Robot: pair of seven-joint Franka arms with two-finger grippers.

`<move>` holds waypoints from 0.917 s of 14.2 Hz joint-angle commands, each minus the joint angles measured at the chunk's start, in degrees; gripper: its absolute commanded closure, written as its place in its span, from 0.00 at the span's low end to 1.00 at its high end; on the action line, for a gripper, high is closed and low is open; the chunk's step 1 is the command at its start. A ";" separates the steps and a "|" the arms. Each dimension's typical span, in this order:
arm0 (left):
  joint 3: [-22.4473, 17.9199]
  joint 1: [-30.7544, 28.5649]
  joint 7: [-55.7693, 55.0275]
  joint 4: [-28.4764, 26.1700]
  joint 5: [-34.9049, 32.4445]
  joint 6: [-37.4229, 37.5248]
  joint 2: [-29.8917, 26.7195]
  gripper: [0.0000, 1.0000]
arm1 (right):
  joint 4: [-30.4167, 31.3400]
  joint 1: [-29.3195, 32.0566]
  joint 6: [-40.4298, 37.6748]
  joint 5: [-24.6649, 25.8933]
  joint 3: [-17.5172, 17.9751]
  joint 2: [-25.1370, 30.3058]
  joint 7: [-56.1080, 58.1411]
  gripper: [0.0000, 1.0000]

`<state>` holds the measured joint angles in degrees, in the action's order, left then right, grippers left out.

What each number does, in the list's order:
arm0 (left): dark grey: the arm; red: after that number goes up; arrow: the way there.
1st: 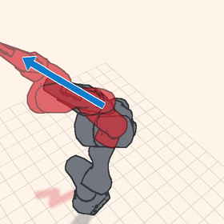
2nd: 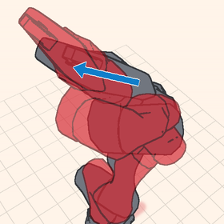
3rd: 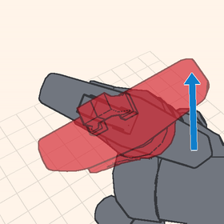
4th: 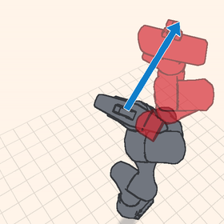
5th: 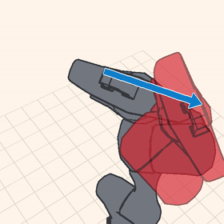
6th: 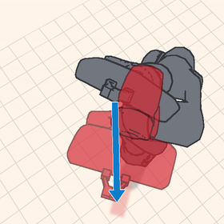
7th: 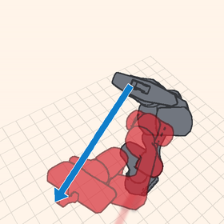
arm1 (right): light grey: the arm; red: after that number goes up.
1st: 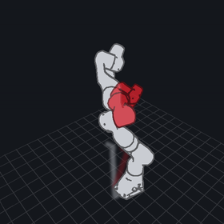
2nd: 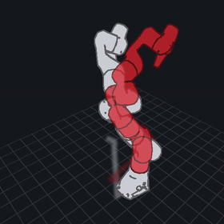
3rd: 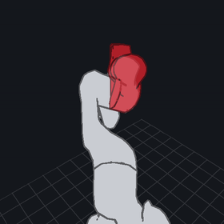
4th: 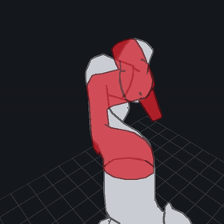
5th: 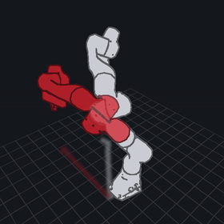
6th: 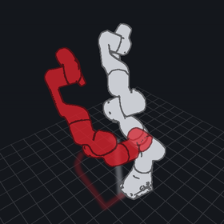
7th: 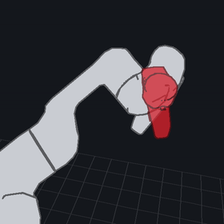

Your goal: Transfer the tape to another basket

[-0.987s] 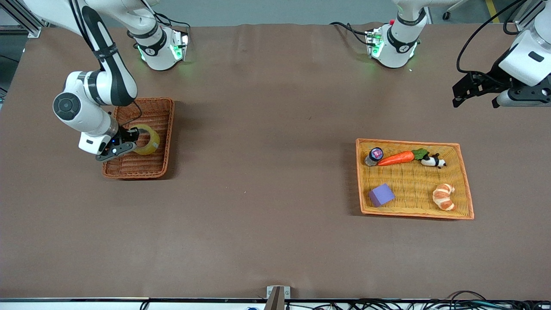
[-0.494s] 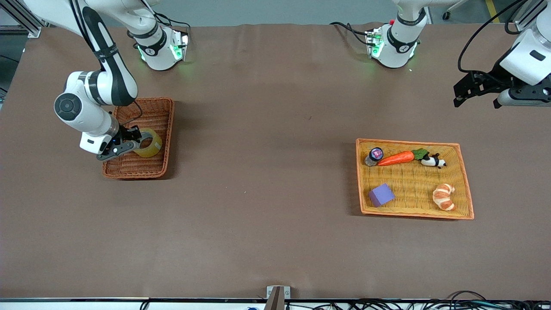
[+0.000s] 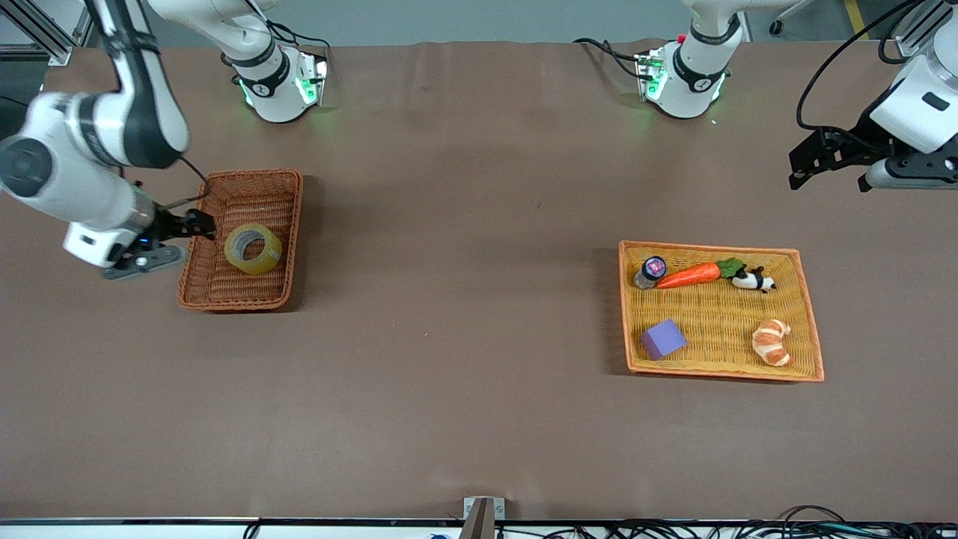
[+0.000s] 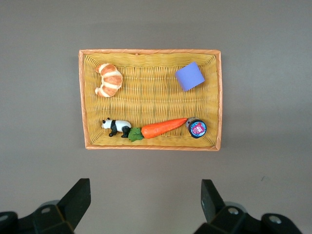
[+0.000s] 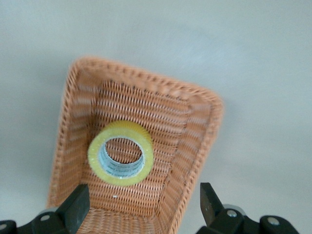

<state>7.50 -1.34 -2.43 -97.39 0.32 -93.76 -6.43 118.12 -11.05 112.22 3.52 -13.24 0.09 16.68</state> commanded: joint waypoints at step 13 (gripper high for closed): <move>-0.30 -0.15 0.41 3.61 -0.41 2.79 2.12 0.00 | -34.18 5.06 -26.52 -7.21 3.38 -0.97 -17.90 0.00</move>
<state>7.21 -1.41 -2.43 -95.92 0.32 -92.33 -5.39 85.41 -8.85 87.42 -1.63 -12.25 0.51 1.35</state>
